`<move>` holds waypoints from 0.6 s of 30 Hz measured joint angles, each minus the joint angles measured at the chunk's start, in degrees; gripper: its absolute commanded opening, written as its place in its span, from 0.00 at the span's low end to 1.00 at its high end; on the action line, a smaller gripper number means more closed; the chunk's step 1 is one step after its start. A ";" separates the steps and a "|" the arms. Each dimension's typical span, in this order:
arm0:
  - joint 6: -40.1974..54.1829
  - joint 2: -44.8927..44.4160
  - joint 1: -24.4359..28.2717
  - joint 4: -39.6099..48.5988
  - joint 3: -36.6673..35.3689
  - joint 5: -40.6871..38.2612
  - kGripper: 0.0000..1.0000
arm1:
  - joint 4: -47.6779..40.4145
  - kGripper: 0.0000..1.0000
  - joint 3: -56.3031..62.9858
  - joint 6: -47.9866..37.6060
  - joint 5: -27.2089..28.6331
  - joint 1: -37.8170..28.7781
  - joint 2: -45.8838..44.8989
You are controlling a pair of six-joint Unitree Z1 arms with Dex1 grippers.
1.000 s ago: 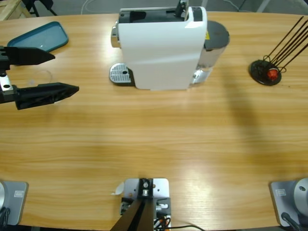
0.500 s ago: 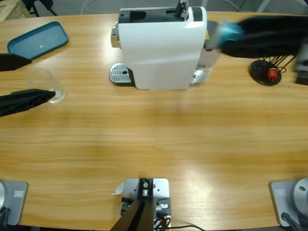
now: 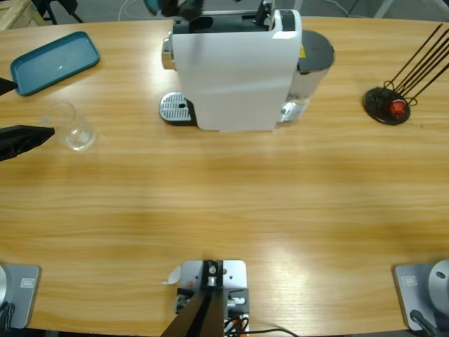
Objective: Pour coffee
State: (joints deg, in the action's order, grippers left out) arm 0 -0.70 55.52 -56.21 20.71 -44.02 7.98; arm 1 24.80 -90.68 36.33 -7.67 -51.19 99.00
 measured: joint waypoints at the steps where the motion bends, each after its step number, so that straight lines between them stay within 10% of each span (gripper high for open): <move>1: 0.00 -0.18 0.15 0.00 0.12 0.00 1.00 | 0.00 0.00 -0.21 0.10 0.33 0.05 1.12; 18: 0.00 -2.58 2.12 -0.33 3.03 0.00 1.00 | -1.02 0.00 -1.41 0.21 2.18 6.27 6.45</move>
State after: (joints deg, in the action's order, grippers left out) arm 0 -0.70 52.94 -54.09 20.38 -40.99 7.98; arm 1 23.78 -92.09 36.54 -5.49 -44.92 105.44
